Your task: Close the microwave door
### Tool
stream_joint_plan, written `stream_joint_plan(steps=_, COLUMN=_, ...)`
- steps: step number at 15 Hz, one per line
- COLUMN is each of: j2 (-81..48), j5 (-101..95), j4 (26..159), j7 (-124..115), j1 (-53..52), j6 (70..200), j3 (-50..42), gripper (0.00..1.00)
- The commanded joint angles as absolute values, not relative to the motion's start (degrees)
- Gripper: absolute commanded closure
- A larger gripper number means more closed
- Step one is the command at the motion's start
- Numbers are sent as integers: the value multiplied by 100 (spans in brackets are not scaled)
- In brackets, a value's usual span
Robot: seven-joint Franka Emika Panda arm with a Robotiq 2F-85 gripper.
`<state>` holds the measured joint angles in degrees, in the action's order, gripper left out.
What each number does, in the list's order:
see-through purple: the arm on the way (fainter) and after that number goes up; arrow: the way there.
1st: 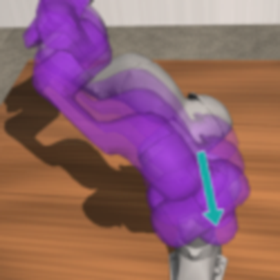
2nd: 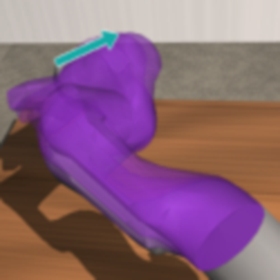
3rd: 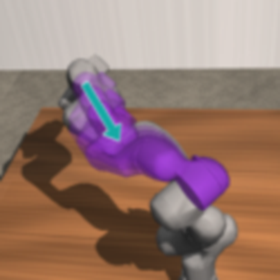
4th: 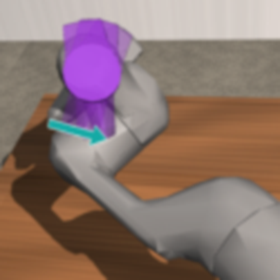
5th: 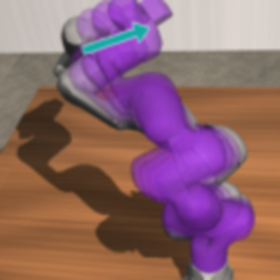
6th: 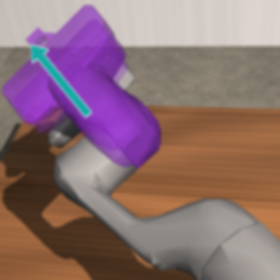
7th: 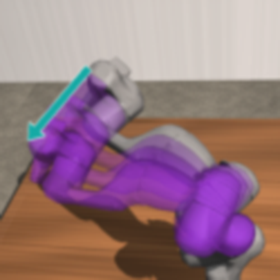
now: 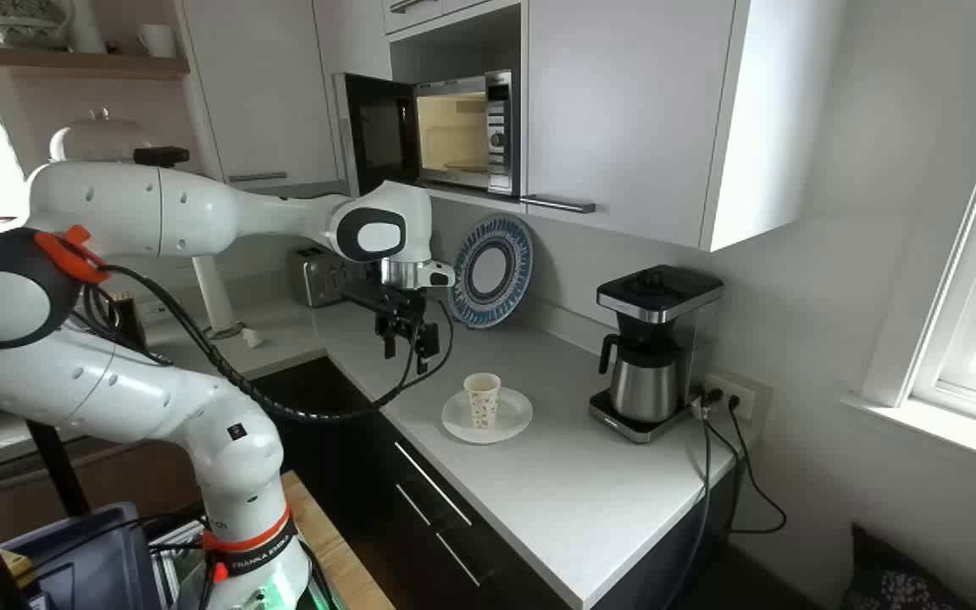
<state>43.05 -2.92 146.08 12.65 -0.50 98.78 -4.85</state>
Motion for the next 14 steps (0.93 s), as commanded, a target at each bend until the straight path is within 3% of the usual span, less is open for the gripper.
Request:
stream_joint_plan(steps=1, j2=4301, j5=-297, j4=14597, j7=1257, j1=-62, j6=9866, j3=-492, gripper=0)
stream_joint_plan(steps=6, j2=4301, j5=-297, j4=14597, j7=1257, j1=-62, j6=9866, j3=-492, gripper=0)
stream_joint_plan(steps=14, j2=4820, j5=-614, j4=13448, j7=1943, j1=-862, j6=9377, j3=287, gripper=0)
